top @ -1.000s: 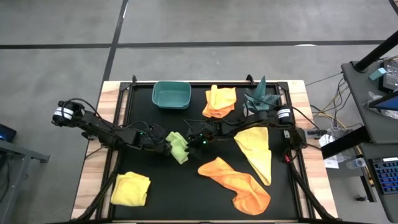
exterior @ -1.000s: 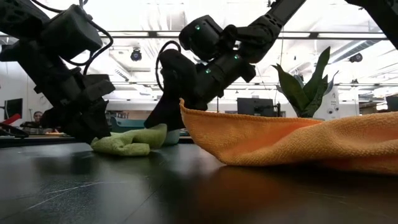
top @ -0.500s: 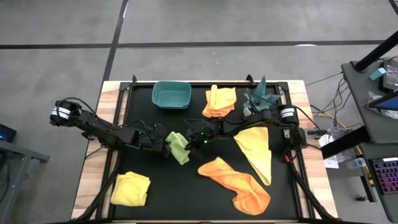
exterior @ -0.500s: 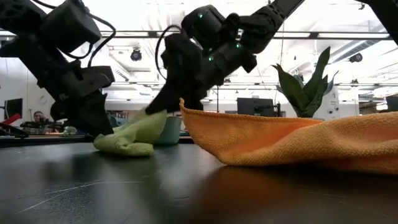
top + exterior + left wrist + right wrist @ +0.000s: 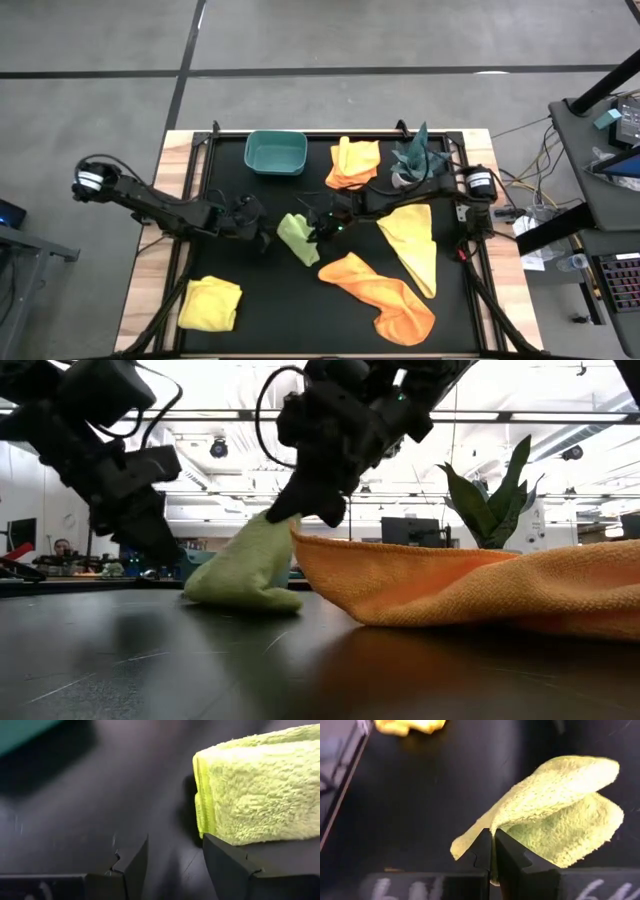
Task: Fold microfiber towels
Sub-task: Fold the green microfiber cloth
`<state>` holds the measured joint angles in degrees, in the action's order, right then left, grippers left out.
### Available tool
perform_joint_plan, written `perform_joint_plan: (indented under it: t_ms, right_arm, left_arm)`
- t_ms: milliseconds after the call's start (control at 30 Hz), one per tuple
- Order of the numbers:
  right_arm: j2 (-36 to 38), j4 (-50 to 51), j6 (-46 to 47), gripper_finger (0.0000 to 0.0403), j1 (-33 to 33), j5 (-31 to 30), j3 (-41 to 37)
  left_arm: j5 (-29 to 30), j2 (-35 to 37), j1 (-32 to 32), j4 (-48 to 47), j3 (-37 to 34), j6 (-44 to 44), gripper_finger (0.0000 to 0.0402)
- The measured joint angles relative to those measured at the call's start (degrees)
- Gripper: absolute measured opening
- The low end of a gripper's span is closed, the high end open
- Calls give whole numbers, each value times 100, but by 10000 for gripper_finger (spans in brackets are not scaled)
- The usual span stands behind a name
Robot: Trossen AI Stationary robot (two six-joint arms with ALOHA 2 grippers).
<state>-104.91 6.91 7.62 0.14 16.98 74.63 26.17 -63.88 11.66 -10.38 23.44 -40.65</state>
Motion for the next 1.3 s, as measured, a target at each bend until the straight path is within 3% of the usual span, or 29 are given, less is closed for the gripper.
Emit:
perform_joint_plan:
  t_ms: [133, 433, 833, 1133, 1300]
  right_arm:
    - [94, 497, -127, 9, 39, 1, -2]
    - [132, 1084, -110, 8, 171, -188, -2]
    - [131, 1649, -79, 8, 415, -351, -2]
    - [119, 1829, -111, 8, 490, -359, -178]
    - [119, 1904, -605, 8, 485, -1245, -305]
  left_arm:
    - [312, -3, -21, 525, -9, 840, 173]
    - [352, -763, -213, 2846, -9, 2432, 173]
    - [354, -2037, -459, 4039, -4, 2488, 173]
    - [353, -2530, -459, 4197, 174, 2476, 173]
    - [352, -2405, -459, 4216, 181, 2732, 173]
